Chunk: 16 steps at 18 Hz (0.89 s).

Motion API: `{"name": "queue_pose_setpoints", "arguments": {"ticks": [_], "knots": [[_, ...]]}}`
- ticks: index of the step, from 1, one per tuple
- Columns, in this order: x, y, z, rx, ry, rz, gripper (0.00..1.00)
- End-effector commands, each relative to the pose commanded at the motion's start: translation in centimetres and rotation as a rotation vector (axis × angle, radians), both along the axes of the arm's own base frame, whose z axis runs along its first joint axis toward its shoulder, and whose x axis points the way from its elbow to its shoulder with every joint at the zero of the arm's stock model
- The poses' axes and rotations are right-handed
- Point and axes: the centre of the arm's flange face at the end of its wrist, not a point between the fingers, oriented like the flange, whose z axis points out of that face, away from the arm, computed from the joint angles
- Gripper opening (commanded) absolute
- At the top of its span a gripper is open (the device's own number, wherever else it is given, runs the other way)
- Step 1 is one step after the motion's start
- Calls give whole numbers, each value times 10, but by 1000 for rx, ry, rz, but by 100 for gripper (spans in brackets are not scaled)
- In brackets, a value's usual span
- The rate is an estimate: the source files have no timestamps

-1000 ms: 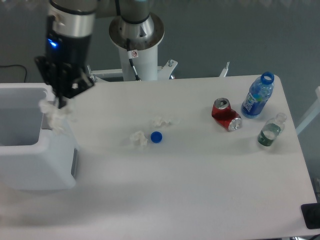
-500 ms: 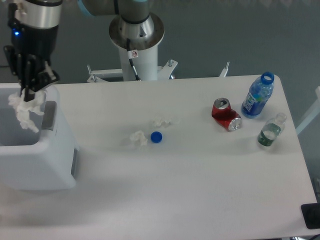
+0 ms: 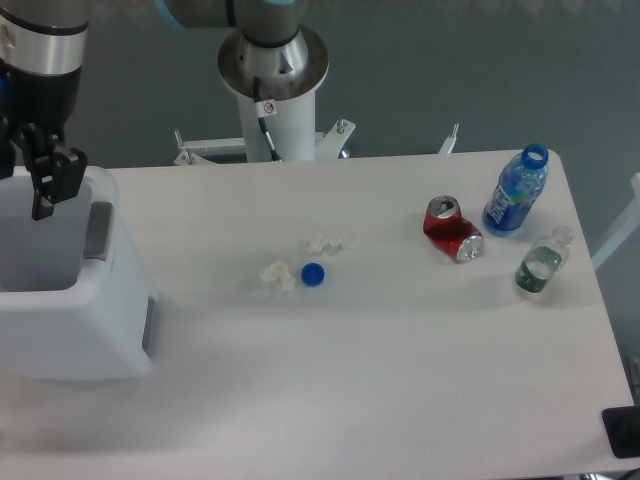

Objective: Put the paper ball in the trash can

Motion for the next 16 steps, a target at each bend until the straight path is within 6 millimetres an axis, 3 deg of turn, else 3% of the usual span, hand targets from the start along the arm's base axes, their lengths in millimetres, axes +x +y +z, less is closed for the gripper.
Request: {"name": "queue_pose_setpoints", "arguments": {"ticks": [3, 5, 11, 16], "knots": [[-3, 0, -6, -11, -9, 11, 100], [-15, -2, -11, -27, -23, 54, 100], [-113, -26, -16, -22, -23, 228, 100], [-167, -49, -30, -78, 104, 247, 100]]}}
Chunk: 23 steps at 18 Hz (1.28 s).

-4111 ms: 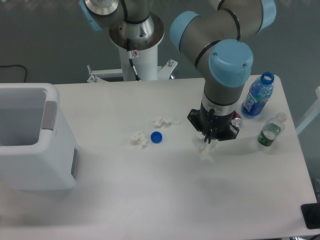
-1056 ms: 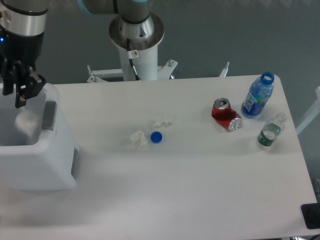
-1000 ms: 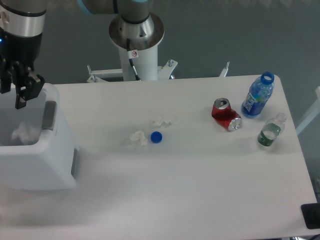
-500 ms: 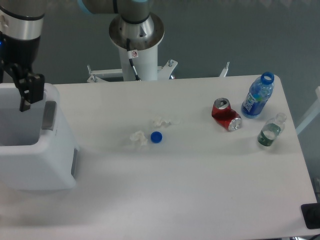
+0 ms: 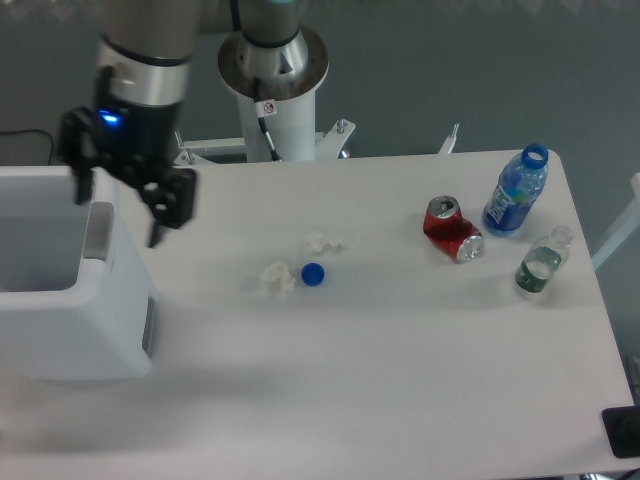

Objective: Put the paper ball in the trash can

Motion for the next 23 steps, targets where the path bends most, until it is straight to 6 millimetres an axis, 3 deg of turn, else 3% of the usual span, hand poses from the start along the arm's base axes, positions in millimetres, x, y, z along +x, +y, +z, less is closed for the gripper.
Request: {"name": "queue_pose_setpoints", "arguments": {"ticks": [7, 13, 19, 23], "knots": [[-96, -15, -88, -276, 136, -54, 100], [-151, -41, -134, -356, 119, -83, 100], [-184, -42, -184, -389, 91, -142, 100], [-191, -45, -193, -396, 79, -140, 100]]}}
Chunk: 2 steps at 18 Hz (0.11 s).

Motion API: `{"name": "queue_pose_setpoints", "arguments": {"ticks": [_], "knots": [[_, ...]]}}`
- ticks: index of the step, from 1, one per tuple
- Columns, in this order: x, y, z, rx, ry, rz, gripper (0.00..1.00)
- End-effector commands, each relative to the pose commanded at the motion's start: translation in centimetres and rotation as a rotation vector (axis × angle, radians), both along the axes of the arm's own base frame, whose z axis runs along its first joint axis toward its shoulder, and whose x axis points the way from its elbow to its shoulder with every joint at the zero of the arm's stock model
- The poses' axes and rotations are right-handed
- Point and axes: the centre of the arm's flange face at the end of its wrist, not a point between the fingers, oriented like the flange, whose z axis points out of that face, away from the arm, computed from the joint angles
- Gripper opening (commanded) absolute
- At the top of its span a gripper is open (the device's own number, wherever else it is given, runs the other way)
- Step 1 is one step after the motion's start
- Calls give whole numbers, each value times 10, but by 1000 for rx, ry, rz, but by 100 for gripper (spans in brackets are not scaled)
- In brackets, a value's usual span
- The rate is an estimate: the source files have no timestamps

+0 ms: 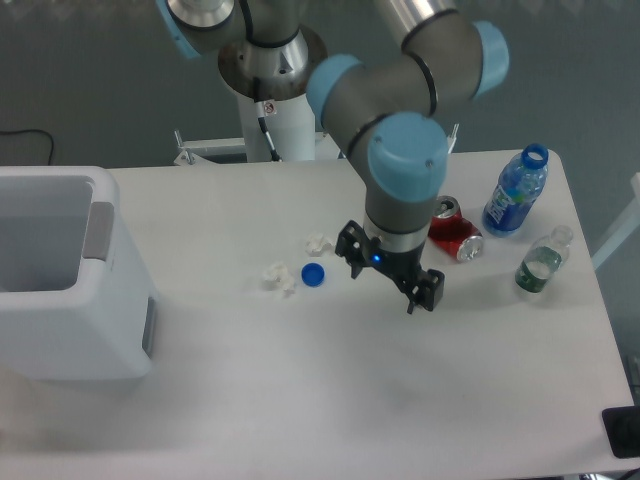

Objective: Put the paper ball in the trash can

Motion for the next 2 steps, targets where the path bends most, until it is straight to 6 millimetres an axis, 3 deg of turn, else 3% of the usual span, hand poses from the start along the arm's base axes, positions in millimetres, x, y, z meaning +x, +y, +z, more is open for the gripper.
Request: {"name": "queue_pose_setpoints", "arguments": {"ticks": [2], "knots": [[0, 0, -1, -1, -1, 0, 100]]}}
